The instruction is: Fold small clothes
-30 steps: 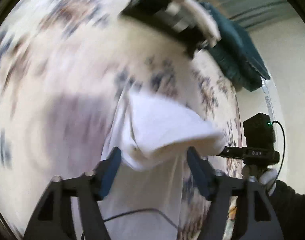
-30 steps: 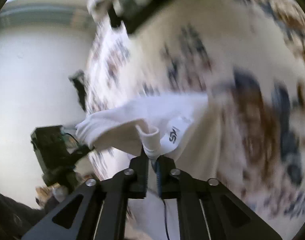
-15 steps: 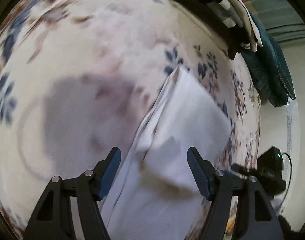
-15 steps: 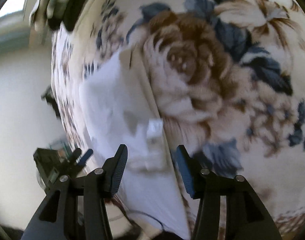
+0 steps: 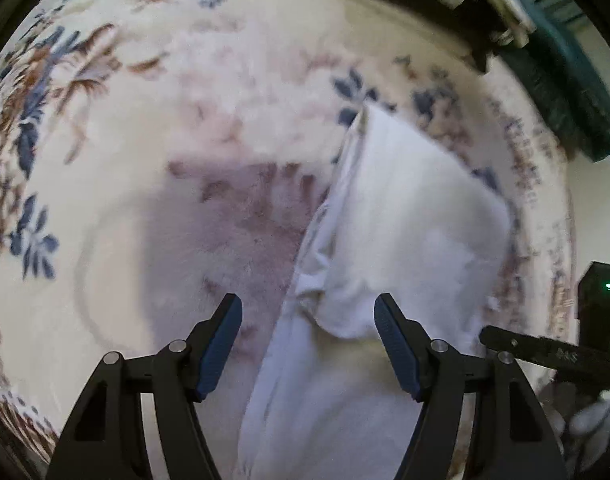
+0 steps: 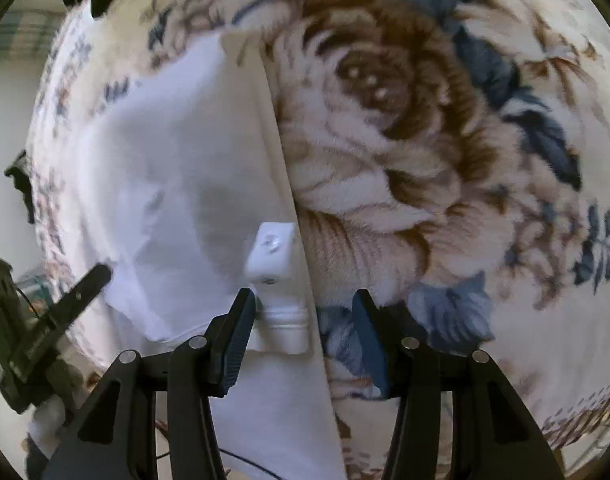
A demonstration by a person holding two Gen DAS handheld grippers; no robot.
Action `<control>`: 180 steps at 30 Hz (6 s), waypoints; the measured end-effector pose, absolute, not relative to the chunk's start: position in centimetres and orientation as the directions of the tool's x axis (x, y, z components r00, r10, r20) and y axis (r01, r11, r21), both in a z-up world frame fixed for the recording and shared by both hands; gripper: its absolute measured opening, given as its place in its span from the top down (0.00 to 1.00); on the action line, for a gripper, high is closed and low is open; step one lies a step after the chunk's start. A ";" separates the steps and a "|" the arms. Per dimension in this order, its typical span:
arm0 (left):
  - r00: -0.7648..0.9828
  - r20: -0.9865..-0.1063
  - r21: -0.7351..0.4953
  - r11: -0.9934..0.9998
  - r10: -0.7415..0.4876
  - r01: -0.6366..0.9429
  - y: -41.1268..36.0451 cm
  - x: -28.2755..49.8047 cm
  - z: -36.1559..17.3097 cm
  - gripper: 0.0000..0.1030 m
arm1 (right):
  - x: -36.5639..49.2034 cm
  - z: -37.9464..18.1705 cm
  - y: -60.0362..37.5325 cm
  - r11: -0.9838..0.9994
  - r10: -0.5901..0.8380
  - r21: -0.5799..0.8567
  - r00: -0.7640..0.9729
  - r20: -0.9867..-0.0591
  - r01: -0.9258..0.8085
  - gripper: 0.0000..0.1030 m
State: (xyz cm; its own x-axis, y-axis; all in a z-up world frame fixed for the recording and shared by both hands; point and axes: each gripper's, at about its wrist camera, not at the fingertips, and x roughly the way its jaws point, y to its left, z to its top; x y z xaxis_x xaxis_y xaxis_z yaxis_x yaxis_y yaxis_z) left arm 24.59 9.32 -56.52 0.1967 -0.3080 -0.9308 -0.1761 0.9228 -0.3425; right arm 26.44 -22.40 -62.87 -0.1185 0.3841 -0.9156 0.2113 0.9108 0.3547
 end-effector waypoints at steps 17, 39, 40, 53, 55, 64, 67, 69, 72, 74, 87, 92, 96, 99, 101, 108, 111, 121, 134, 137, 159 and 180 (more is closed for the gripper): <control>-0.027 -0.916 -0.374 0.876 -0.400 -0.303 11.9 6.0 -59.1 0.35 | 5.7 -62.8 -27.8 0.801 0.564 0.458 -0.229 -0.793 0.385 0.49; 0.127 -0.797 -0.594 0.727 -0.591 -0.345 12.6 1.6 -56.8 0.95 | -1.6 -65.1 -21.5 0.641 0.743 0.613 -0.175 -0.646 0.462 0.94; 0.144 -0.790 -0.604 0.718 -0.595 -0.346 12.8 1.9 -56.1 0.95 | -1.4 -64.1 -21.5 0.630 0.754 0.634 -0.159 -0.637 0.449 0.94; 0.423 -0.687 -0.709 0.673 -0.591 -0.210 12.5 18.6 -48.8 0.95 | 10.7 -55.7 -22.1 0.529 0.795 0.767 0.103 -0.598 0.363 0.94; 0.445 -0.684 -0.705 0.680 -0.578 -0.202 12.4 21.5 -49.4 0.95 | 14.0 -55.4 -22.4 0.529 0.783 0.767 0.140 -0.606 0.362 0.94; 0.399 -0.705 -0.700 0.664 -0.586 -0.263 12.9 32.9 -54.2 0.77 | 30.8 -58.6 -25.2 0.548 0.733 0.751 0.221 -0.643 0.368 0.93; 0.435 -0.686 -0.717 0.644 -0.583 -0.268 14.6 33.9 -53.9 0.36 | 33.8 -59.9 -24.9 0.554 0.720 0.743 0.231 -0.654 0.377 0.78; 0.449 -0.674 -0.730 0.620 -0.586 -0.287 15.9 34.1 -54.0 0.35 | 34.5 -59.9 -25.2 0.524 0.721 0.756 0.268 -0.639 0.393 0.58; 0.414 -0.710 -0.697 0.652 -0.570 -0.298 16.8 34.5 -54.4 0.35 | 34.8 -60.3 -25.9 0.503 0.710 0.753 0.293 -0.640 0.424 0.48; 0.374 -0.745 -0.658 0.699 -0.552 -0.279 16.7 34.7 -55.0 0.35 | 34.3 -60.3 -26.7 0.538 0.690 0.730 0.278 -0.668 0.421 0.48; 0.269 -0.779 -0.603 0.795 -0.567 -0.071 10.9 38.3 -57.5 0.95 | 36.5 -62.2 -25.2 0.659 0.597 0.642 0.247 -0.763 0.392 0.96; 0.256 -0.766 -0.621 0.781 -0.589 -0.062 11.1 40.4 -57.7 0.94 | 36.3 -61.2 -26.4 0.661 0.525 0.618 0.326 -0.786 0.426 0.97; 0.214 -0.764 -0.641 0.752 -0.608 -0.152 13.0 40.7 -58.4 0.87 | 36.7 -63.1 -26.8 0.686 0.512 0.574 0.264 -0.817 0.447 0.95; 0.225 -0.761 -0.642 0.756 -0.609 -0.126 14.7 37.9 -56.7 0.65 | 36.3 -62.9 -27.4 0.687 0.548 0.582 0.216 -0.808 0.436 0.73; 0.215 -0.761 -0.641 0.760 -0.612 -0.107 15.3 35.0 -56.0 0.59 | 35.3 -62.2 -27.7 0.682 0.574 0.601 0.203 -0.793 0.417 0.53; 0.050 -0.796 -0.605 0.790 -0.603 -0.099 13.2 26.5 -57.6 0.61 | 28.1 -62.4 -26.4 0.683 0.652 0.617 0.053 -0.756 0.391 0.50; 0.054 -0.810 -0.586 0.807 -0.583 -0.079 12.5 25.6 -57.8 0.94 | 26.0 -63.5 -25.5 0.682 0.667 0.616 0.012 -0.745 0.395 0.73; 0.133 -0.827 -0.559 0.773 -0.546 -0.301 20.0 24.3 -56.4 0.84 | 23.8 -63.5 -26.2 0.730 0.575 0.521 0.015 -0.818 0.442 0.94; 0.378 -0.575 -0.776 0.338 -0.726 -0.533 13.0 20.5 -62.3 0.66 | 16.4 -67.6 -25.8 0.296 0.766 0.619 0.207 -0.609 0.727 0.40; 0.399 -0.586 -0.770 0.333 -0.705 -0.544 14.3 20.5 -62.3 0.88 | 15.7 -69.2 -25.4 0.182 0.757 0.625 0.298 -0.582 0.759 0.85; 0.220 -0.648 -0.761 0.613 -0.729 -0.212 15.1 30.1 -60.7 0.31 | 19.9 -63.0 -30.5 0.558 0.679 0.621 0.126 -0.723 0.550 0.28; 0.219 -0.624 -0.781 0.611 -0.750 -0.132 11.2 33.1 -58.5 0.86 | 29.1 -66.5 -26.1 0.432 0.873 0.836 0.075 -0.481 0.339 0.84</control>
State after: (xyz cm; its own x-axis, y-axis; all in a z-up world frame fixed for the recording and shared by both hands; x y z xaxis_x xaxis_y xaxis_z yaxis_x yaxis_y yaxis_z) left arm 33.12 11.24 -58.47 0.2188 -0.7500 -0.6242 -0.1319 0.6111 -0.7805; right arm 29.10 -26.12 -66.52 0.0745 0.8734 -0.4813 0.3385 0.4318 0.8360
